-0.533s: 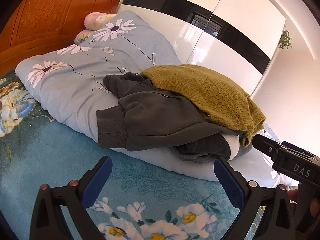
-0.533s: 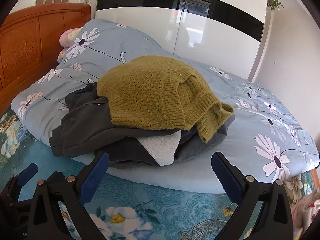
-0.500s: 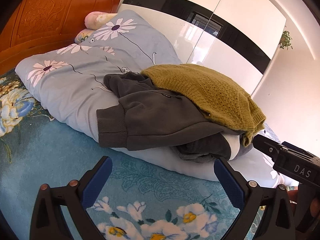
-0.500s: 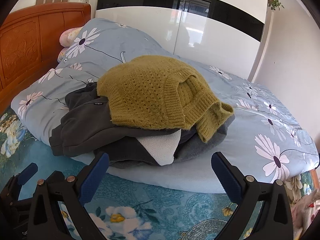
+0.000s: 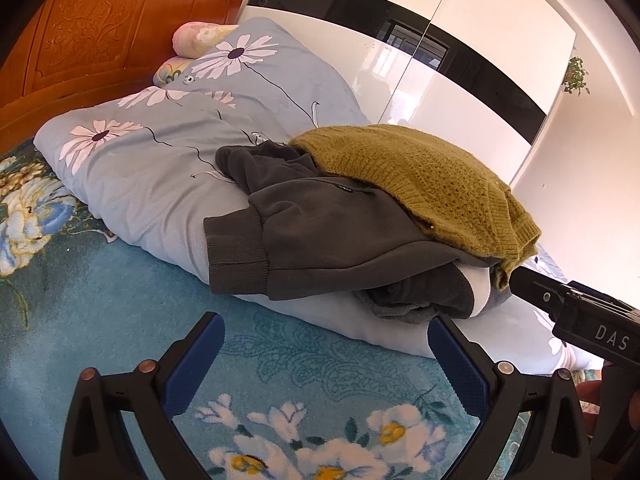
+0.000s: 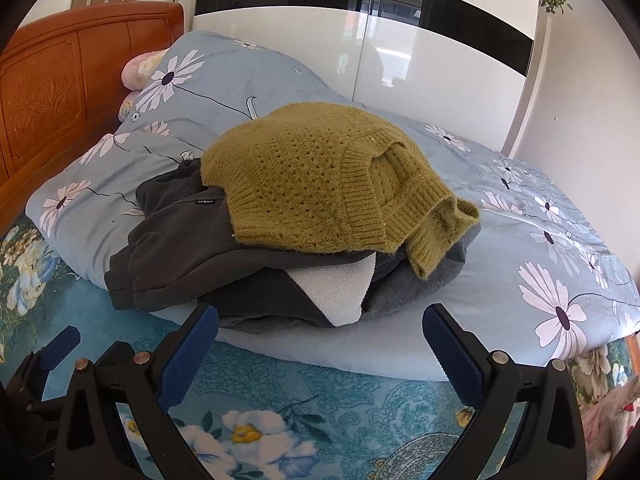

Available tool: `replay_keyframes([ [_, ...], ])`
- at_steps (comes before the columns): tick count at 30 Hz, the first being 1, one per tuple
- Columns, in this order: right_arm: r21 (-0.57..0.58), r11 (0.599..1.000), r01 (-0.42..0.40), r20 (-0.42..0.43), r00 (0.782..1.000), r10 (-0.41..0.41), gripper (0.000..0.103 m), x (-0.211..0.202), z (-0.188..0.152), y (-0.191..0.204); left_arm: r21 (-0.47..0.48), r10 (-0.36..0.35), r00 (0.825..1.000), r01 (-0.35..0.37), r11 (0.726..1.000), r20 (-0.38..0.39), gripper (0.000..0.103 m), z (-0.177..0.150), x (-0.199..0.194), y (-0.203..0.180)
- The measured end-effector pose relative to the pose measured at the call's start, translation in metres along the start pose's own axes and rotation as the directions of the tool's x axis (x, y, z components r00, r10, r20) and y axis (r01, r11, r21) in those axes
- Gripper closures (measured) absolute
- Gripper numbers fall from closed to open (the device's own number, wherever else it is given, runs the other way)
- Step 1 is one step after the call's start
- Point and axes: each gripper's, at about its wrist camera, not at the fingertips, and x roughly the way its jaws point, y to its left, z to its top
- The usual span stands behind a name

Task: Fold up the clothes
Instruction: 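Approach the mustard-yellow knit vest on the clothes pile with the right tool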

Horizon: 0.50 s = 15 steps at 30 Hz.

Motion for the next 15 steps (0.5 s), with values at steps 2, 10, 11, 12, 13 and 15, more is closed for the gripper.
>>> replay_keyframes([
  [2, -0.011, 1.000, 0.014, -0.005, 1.000, -0.014, 0.001, 0.0002, 0.0011, 0.0011, -0.001, 0.001, 1.000, -0.001, 1.000, 0.003, 0.000, 0.0000, -0.0007, 0.0007],
  [10, -0.054, 0.998, 0.039, -0.006, 0.999, -0.040, 0.001, -0.0019, 0.0016, 0.0030, 0.012, 0.018, 1.000, -0.018, 1.000, -0.002, 0.000, -0.0007, -0.0001, 0.0000],
  [11, -0.057, 0.998, 0.039, -0.008, 0.999, -0.040, 0.001, -0.0017, 0.0012, 0.0038, 0.012, 0.018, 1.000, -0.018, 1.000, -0.002, 0.000, -0.0004, -0.0003, 0.0002],
  [12, -0.062, 0.997, 0.040, -0.011, 0.999, -0.040, 0.001, -0.0011, 0.0007, 0.0049, 0.011, 0.017, 1.000, -0.017, 1.000, -0.003, 0.000, -0.0003, -0.0003, 0.0004],
  [13, -0.067, 0.997, 0.039, -0.014, 0.999, -0.040, 0.001, -0.0004, 0.0003, 0.0059, 0.010, 0.017, 1.000, -0.017, 1.000, -0.004, 0.000, -0.0004, 0.0000, 0.0007],
  [15, -0.080, 0.996, 0.032, -0.020, 0.999, -0.034, 0.001, 0.0008, -0.0009, 0.0088, 0.008, 0.016, 1.000, -0.016, 1.000, -0.008, 0.000, -0.0004, 0.0006, 0.0014],
])
